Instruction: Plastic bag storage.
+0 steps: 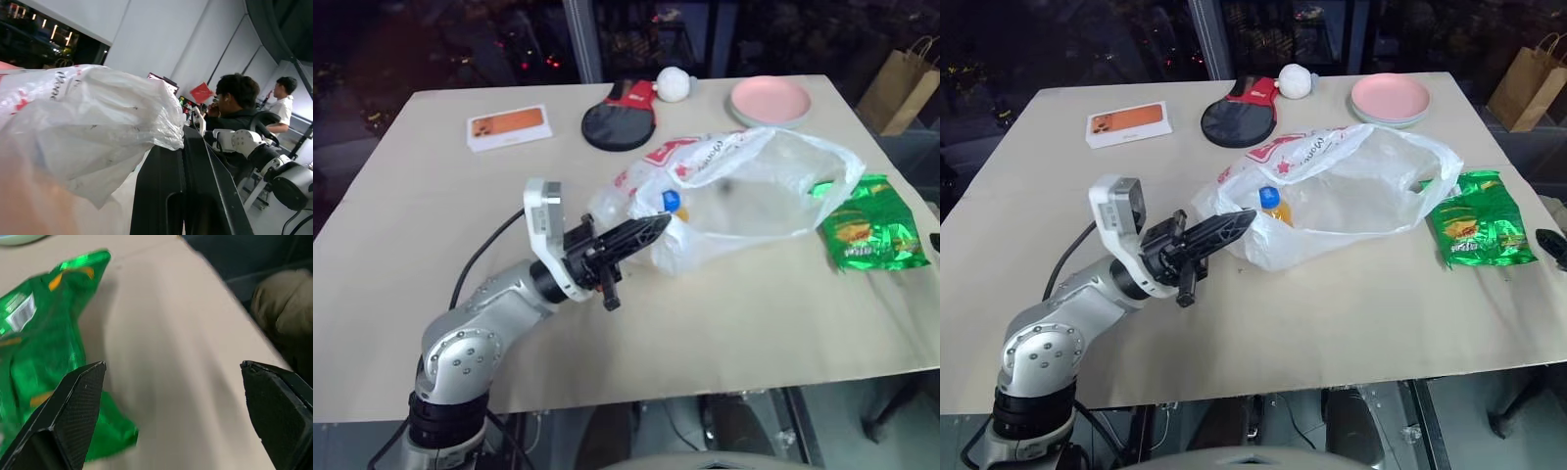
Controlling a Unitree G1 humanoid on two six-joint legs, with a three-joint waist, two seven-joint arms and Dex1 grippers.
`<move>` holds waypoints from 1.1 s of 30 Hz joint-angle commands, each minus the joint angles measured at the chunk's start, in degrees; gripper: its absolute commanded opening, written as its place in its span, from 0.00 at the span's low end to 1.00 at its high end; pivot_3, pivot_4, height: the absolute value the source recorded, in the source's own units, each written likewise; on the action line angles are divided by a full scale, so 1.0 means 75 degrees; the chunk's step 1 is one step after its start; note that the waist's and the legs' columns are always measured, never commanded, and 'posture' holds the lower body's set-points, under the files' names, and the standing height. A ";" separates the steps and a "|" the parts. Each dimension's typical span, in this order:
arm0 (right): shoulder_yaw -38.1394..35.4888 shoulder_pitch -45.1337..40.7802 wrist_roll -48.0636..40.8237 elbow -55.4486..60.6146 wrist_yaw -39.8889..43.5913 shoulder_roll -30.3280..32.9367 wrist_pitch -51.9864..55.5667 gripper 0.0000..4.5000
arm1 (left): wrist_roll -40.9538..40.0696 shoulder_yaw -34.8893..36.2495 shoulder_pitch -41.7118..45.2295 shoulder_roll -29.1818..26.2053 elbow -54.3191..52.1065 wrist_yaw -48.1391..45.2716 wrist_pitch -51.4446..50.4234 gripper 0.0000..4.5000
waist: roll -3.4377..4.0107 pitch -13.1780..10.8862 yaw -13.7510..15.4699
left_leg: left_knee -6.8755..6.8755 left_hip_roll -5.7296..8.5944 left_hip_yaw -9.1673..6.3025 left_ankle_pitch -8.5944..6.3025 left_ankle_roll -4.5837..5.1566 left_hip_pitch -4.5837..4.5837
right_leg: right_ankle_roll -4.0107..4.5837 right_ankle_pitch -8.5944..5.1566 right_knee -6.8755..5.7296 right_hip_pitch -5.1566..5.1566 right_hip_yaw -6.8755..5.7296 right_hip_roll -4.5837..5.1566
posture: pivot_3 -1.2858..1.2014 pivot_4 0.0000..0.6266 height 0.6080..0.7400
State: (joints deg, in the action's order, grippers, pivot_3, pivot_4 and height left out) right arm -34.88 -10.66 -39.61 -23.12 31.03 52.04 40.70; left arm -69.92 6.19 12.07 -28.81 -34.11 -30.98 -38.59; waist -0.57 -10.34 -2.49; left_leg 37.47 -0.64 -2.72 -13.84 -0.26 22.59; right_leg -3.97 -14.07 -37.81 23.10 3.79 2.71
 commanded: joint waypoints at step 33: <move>-0.1777 -0.1813 -0.2252 0.0993 0.0431 -0.1196 0.0627 0.04 | 0.0043 0.0023 -0.0020 0.0000 -0.0154 0.0062 0.0054 0.00 | -0.0001 -0.0005 0.0021 | 0.0001 0.0003 0.0005 0.0000 0.0000 0.0018 | -0.0009 0.0007 0.0026 0.0001 0.0004 0.0005 | 0.52 0.24 1.00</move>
State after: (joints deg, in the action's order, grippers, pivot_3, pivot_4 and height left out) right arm -42.51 -21.05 -50.29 -21.10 34.18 41.19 45.30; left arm -69.29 6.16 11.98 -28.66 -34.08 -29.81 -38.54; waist -0.58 -10.38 -2.33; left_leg 37.47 -0.62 -2.65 -13.84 -0.26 22.72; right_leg -4.03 -14.02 -37.61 23.13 3.86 2.75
